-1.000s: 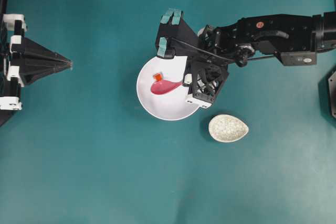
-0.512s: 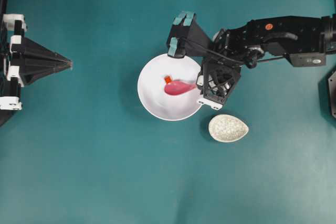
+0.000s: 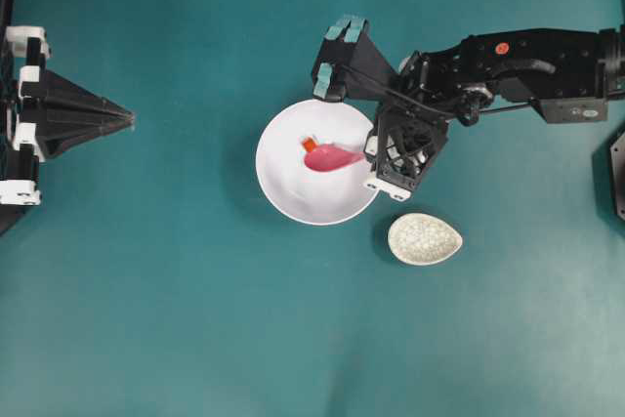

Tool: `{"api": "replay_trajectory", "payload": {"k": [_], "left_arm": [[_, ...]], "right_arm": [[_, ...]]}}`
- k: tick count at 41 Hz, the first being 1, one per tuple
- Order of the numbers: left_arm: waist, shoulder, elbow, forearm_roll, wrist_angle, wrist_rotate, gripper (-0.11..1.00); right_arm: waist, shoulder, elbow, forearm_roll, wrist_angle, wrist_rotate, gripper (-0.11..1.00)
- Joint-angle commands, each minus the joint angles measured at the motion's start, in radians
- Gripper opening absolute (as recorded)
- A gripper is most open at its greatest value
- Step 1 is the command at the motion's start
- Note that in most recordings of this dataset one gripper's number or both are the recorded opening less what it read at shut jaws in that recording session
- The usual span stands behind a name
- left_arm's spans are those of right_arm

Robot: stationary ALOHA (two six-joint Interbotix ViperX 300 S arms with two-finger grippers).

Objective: Grip the spoon and scoop the red block from the bowl with right arm.
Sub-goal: 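Push the spoon tip under the red cube inside the white bowl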

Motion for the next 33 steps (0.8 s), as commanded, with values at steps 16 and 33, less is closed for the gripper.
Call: {"api": "replay_trajectory", "payload": {"k": [16, 33], "left_arm": [[0.002, 0.006, -0.020, 0.003, -0.011, 0.000, 0.00], [0.000, 0.006, -0.020, 0.003, -0.012, 0.000, 0.00]], "right_arm": [[-0.029, -0.031, -0.017, -0.025, -0.098, 0.003, 0.25], [0.002, -0.051, 0.020, -0.025, -0.127, 0.002, 0.25]]}}
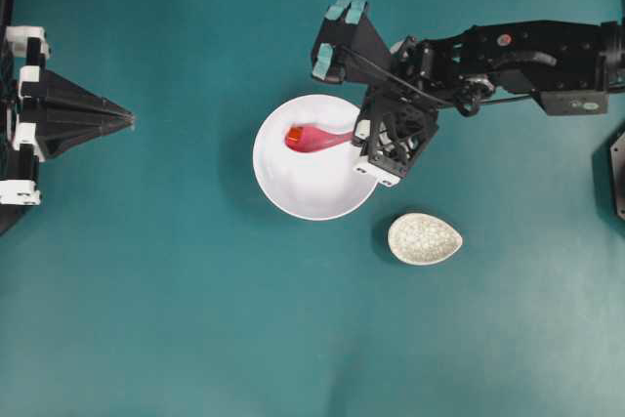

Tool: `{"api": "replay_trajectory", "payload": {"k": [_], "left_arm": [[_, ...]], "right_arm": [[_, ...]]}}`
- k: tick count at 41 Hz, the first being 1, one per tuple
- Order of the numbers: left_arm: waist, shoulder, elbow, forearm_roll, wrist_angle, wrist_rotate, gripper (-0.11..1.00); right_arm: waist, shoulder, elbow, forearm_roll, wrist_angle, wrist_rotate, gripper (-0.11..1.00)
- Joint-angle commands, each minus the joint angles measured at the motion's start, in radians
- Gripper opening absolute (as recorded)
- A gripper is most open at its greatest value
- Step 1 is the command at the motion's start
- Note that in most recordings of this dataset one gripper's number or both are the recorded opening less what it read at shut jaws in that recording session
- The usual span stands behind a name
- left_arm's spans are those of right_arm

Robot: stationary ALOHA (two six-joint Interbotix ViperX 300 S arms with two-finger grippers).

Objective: Grip the spoon and scoop the red block from the bowl with right arm.
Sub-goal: 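Push the spoon tip under the red cube inside the white bowl, then lift the spoon with the red cube up out of the bowl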

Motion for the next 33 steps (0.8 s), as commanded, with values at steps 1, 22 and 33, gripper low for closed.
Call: {"api": "replay_trajectory", "payload": {"k": [1, 22, 33], "left_arm": [[0.000, 0.008, -0.020, 0.003, -0.011, 0.000, 0.00], [0.002, 0.008, -0.015, 0.003, -0.008, 0.003, 0.00], [0.000, 0.008, -0.015, 0.003, -0.005, 0.000, 0.00]], "right_arm": [[0.017, -0.046, 0.008, -0.002, -0.023, 0.000, 0.25], [0.089, -0.227, 0.239, -0.018, -0.304, -0.011, 0.25], [0.091, -0.325, 0.193, -0.126, -0.250, -0.017, 0.25]]}}
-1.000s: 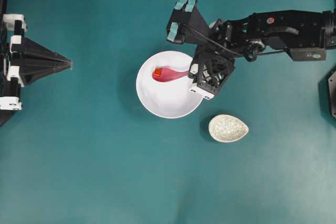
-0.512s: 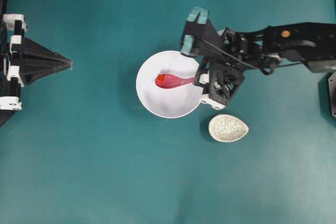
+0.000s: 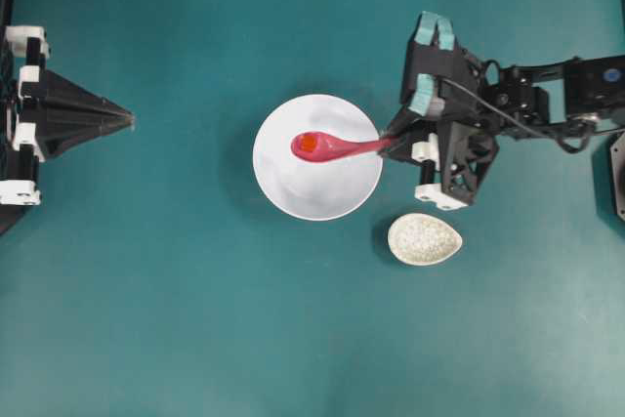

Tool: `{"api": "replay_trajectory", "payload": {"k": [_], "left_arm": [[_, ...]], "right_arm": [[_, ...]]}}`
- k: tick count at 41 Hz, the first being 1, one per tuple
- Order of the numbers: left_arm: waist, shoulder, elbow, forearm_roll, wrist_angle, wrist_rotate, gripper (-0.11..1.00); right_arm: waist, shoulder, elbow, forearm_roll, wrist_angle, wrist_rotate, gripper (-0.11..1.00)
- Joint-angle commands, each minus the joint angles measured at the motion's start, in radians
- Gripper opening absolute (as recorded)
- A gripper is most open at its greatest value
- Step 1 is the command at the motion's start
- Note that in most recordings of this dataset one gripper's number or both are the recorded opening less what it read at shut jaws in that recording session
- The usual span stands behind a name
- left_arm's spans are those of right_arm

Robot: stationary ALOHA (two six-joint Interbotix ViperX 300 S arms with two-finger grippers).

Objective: Grip the spoon and scoop the red block from the bowl with right arm.
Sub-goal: 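Lift the spoon with the red cube up out of the bowl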

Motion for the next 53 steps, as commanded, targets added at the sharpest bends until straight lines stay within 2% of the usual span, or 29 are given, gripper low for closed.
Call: {"api": "replay_trajectory", "payload": {"k": [1, 14, 33, 53], "left_arm": [[0.002, 0.006, -0.015, 0.002, -0.005, -0.002, 0.00], [0.000, 0.006, -0.017, 0.002, -0.005, -0.003, 0.00], [0.000, 0.002, -0.023, 0.002, -0.005, -0.003, 0.00], [0.000, 0.000, -0.023, 0.000, -0.003, 0.000, 0.00]], "right_arm": [[0.003, -0.052, -0.052, -0.035, 0.031, -0.002, 0.25], [0.005, -0.089, -0.115, -0.060, 0.161, -0.002, 0.25], [0.003, -0.095, -0.118, -0.060, 0.104, 0.006, 0.25], [0.003, -0.095, -0.117, -0.060, 0.100, 0.008, 0.25]]}}
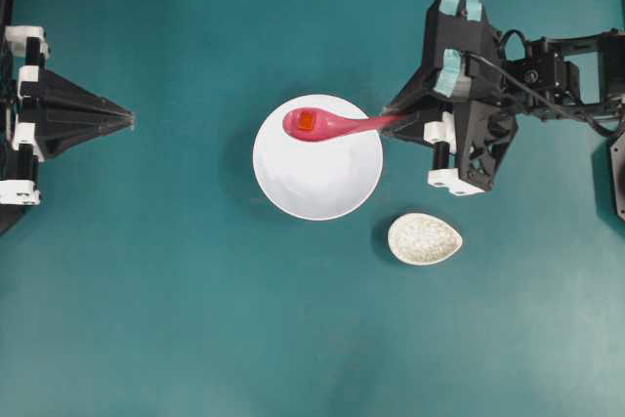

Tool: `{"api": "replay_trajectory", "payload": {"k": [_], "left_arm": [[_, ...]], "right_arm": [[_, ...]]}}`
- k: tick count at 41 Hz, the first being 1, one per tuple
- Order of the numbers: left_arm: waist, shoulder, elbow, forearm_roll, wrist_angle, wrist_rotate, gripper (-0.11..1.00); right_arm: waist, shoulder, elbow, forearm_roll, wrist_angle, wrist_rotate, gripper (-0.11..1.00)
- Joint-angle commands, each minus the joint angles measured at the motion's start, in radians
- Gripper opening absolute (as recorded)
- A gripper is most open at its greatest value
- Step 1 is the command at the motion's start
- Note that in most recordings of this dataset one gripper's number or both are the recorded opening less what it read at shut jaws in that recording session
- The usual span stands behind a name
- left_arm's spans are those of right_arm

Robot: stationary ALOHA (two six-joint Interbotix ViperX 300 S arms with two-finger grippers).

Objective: Grip the spoon and scoop the red block from the bowl with right arm.
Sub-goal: 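Lift the spoon with the red cube up out of the bowl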

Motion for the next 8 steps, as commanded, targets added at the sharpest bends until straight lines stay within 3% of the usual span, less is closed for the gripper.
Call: {"api": "replay_trajectory", "payload": {"k": [1, 8], "left_arm": [[0.002, 0.003, -0.023, 0.002, -0.005, 0.000, 0.00], [0.000, 0.005, -0.021, 0.002, -0.005, 0.002, 0.00]], "right_arm": [[0.003, -0.020, -0.028, -0.003, -0.011, 0.002, 0.25], [0.003, -0.020, -0.026, -0.005, -0.011, 0.000, 0.25]]}}
